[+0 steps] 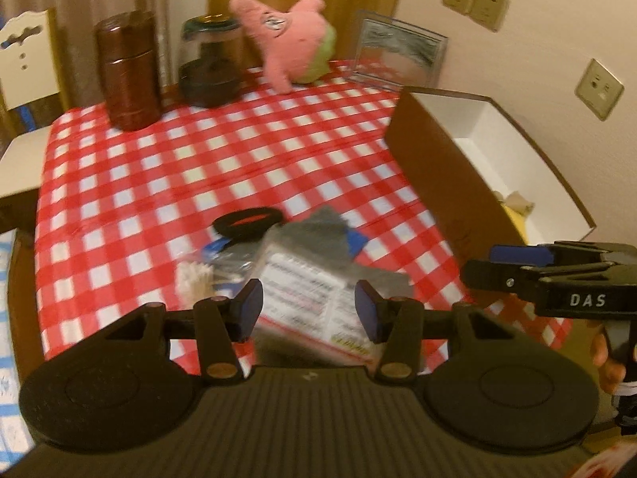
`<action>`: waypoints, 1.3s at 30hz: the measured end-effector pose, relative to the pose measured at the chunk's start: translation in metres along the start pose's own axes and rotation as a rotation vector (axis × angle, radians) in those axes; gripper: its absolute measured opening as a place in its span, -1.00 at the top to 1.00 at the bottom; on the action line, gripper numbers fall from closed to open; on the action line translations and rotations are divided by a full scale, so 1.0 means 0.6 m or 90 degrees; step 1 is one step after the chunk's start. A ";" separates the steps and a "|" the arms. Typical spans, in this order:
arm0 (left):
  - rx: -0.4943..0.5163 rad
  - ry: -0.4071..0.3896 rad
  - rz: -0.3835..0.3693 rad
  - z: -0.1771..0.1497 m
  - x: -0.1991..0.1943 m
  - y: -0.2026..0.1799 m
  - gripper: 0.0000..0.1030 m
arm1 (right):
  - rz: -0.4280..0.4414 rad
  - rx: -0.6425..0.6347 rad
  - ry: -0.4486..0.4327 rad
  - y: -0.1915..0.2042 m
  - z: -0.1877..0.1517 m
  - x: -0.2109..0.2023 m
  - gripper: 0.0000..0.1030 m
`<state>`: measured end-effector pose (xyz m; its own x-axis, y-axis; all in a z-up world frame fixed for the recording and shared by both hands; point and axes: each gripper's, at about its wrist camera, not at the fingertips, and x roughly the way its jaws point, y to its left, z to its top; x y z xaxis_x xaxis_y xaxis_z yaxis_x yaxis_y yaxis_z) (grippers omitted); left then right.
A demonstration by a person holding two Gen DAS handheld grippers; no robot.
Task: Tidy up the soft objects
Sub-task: 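Move both open grippers back over the remaining pile, then grasp the printed orange-and-white packet with the right gripper and lift it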
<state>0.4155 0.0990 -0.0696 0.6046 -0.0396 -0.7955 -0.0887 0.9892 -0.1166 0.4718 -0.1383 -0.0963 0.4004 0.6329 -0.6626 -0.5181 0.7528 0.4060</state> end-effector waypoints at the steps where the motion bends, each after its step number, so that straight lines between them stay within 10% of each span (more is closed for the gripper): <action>1: -0.005 0.002 0.005 -0.005 -0.002 0.008 0.07 | 0.001 -0.008 0.005 0.006 -0.002 0.009 -0.18; 25: -0.059 0.071 0.036 -0.087 0.027 0.076 0.08 | 0.002 -0.256 0.127 0.119 -0.088 0.178 -0.18; 39: -0.059 0.075 0.030 -0.078 0.043 0.072 0.08 | -0.047 -0.255 0.079 0.104 -0.066 0.167 -0.18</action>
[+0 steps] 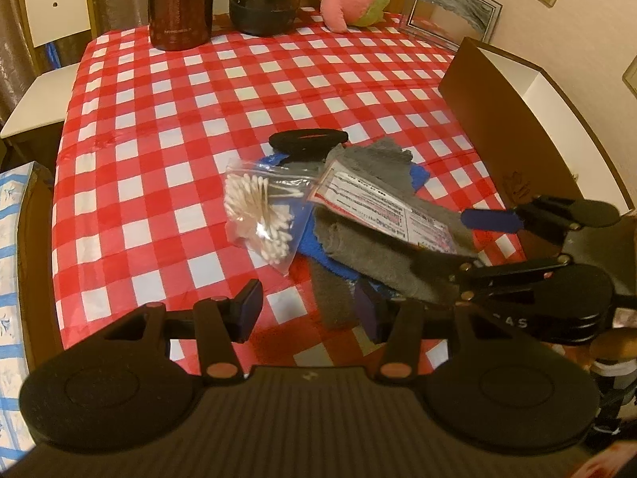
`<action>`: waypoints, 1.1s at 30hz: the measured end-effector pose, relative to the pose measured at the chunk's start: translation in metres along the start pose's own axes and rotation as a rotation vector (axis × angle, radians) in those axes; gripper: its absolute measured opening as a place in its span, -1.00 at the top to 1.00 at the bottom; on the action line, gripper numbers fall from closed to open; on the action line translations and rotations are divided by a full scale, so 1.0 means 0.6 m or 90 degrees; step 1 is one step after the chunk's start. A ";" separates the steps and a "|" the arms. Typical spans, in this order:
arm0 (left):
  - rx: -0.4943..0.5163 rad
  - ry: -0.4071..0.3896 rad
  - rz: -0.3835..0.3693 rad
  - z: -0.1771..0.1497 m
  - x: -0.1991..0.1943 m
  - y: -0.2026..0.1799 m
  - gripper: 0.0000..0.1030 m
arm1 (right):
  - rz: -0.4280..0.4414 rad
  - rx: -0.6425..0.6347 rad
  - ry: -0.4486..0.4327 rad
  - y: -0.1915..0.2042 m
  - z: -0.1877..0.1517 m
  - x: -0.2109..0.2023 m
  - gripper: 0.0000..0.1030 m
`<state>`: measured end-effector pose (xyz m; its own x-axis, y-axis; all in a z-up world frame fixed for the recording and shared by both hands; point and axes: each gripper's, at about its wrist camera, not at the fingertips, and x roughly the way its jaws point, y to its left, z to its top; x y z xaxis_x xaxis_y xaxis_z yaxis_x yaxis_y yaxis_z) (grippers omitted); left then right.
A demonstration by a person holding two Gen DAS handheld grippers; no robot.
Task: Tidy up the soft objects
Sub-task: 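Grasp the printed orange-and-white packet with the right gripper and lift it, then grasp the black ring with the left gripper while the right gripper holds the packet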
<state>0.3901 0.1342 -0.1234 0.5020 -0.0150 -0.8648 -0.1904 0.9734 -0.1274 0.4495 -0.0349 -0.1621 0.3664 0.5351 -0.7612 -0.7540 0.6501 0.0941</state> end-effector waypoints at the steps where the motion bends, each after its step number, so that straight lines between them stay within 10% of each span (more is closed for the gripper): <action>1: 0.000 0.000 0.000 0.002 0.001 0.000 0.08 | -0.006 -0.004 -0.010 0.001 0.002 -0.005 -0.18; 9: -0.001 -0.001 0.003 0.014 0.008 0.001 0.08 | -0.091 -0.185 -0.049 0.054 0.001 0.007 -0.16; 14: -0.007 -0.001 0.006 0.019 0.011 0.006 0.08 | -0.101 -0.218 -0.010 0.062 -0.001 0.045 0.30; 22: -0.015 0.004 0.008 0.022 0.021 0.010 0.08 | -0.104 -0.159 -0.001 0.025 0.016 0.045 0.33; 25: -0.010 0.001 0.005 0.027 0.022 0.007 0.08 | -0.078 -0.171 0.009 0.020 0.013 0.055 0.77; 33: 0.010 -0.011 -0.003 0.041 0.026 0.001 0.08 | -0.052 -0.097 -0.046 -0.021 0.023 0.011 0.96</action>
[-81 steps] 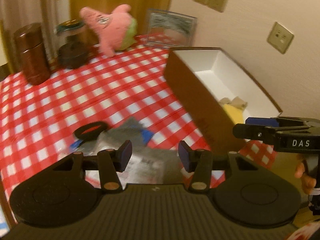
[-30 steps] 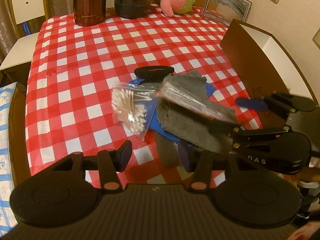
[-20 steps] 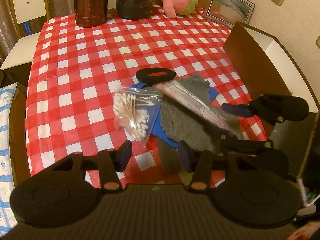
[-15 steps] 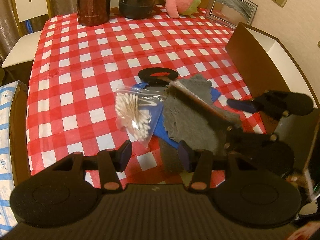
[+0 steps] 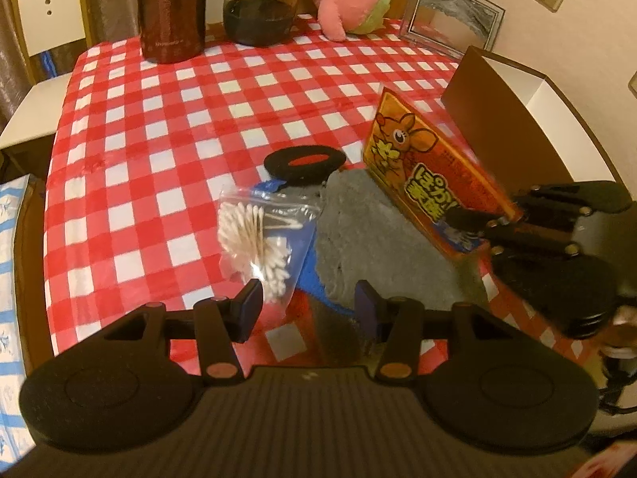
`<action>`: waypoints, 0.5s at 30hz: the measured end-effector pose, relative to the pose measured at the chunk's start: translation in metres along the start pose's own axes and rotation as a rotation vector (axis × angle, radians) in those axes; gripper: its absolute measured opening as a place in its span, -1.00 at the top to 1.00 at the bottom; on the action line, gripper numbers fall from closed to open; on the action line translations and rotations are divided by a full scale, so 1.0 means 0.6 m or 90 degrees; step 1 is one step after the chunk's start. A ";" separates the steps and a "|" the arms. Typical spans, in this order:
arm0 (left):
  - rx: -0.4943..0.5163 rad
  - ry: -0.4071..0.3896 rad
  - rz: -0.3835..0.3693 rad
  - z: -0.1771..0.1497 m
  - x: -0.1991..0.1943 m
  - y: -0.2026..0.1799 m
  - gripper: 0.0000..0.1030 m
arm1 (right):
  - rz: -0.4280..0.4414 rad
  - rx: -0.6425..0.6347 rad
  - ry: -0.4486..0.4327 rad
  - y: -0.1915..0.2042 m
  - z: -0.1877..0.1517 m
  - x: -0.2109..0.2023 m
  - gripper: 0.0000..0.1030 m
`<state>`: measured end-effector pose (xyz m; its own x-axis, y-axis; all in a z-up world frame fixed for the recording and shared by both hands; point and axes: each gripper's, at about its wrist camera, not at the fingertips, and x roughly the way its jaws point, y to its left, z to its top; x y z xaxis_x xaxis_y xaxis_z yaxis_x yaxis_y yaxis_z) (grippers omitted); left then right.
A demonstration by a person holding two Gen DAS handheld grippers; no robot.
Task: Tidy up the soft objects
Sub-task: 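Grasp the black ring with the left gripper while the right gripper holds the packet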
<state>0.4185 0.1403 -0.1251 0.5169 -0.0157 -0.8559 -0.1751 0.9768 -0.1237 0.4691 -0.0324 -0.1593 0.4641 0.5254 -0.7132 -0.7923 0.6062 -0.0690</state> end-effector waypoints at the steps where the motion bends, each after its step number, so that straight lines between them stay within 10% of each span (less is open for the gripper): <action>1: 0.004 -0.002 -0.002 0.003 0.002 -0.001 0.08 | 0.007 0.017 -0.007 -0.008 0.003 -0.008 0.96; 15: 0.124 -0.032 -0.003 0.092 0.082 -0.023 0.09 | -0.029 0.161 -0.033 -0.102 0.042 -0.026 0.96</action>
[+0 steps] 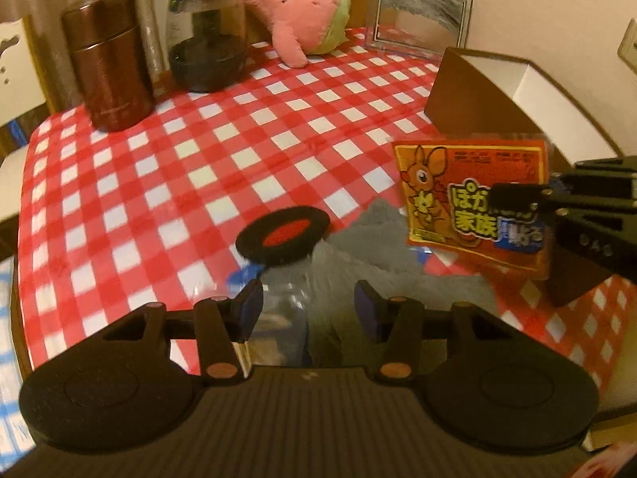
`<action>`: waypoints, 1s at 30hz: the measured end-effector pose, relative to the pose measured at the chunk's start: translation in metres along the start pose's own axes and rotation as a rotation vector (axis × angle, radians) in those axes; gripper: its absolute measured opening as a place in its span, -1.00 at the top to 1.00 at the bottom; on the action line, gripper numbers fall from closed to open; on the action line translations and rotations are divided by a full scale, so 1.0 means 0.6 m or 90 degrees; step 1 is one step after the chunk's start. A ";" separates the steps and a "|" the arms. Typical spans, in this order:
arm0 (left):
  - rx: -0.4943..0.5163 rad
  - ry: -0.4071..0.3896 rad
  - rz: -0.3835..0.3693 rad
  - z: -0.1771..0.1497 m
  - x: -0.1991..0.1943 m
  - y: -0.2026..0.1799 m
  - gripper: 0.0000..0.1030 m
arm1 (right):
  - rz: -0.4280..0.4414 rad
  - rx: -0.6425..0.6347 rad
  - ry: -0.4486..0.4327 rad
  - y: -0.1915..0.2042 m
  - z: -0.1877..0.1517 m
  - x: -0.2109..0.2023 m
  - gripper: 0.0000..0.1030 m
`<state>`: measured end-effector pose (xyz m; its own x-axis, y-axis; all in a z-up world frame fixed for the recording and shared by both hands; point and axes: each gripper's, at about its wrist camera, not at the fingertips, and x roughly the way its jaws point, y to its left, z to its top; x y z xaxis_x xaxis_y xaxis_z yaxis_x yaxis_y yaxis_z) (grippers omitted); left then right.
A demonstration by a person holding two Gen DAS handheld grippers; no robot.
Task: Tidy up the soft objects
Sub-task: 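Grasp the black ring with the left gripper while the right gripper holds the packet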
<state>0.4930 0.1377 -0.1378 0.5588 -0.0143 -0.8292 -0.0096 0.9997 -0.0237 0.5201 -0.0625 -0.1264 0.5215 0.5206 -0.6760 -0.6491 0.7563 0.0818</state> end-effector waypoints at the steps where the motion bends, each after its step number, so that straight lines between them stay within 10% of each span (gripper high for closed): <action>1: 0.011 0.000 0.003 0.006 0.009 0.001 0.09 | -0.002 0.004 0.006 -0.004 0.001 0.005 0.96; 23: 0.174 0.057 0.019 0.037 0.133 0.020 0.13 | -0.001 0.090 0.053 -0.067 0.035 0.079 0.95; 30: 0.180 0.053 0.008 0.042 0.153 0.025 0.49 | -0.001 0.116 0.052 -0.076 0.030 0.075 0.95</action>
<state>0.5651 0.1516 -0.2000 0.4902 0.0083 -0.8716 0.2215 0.9659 0.1339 0.5832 -0.0661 -0.1474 0.4707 0.4918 -0.7325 -0.5335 0.8199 0.2077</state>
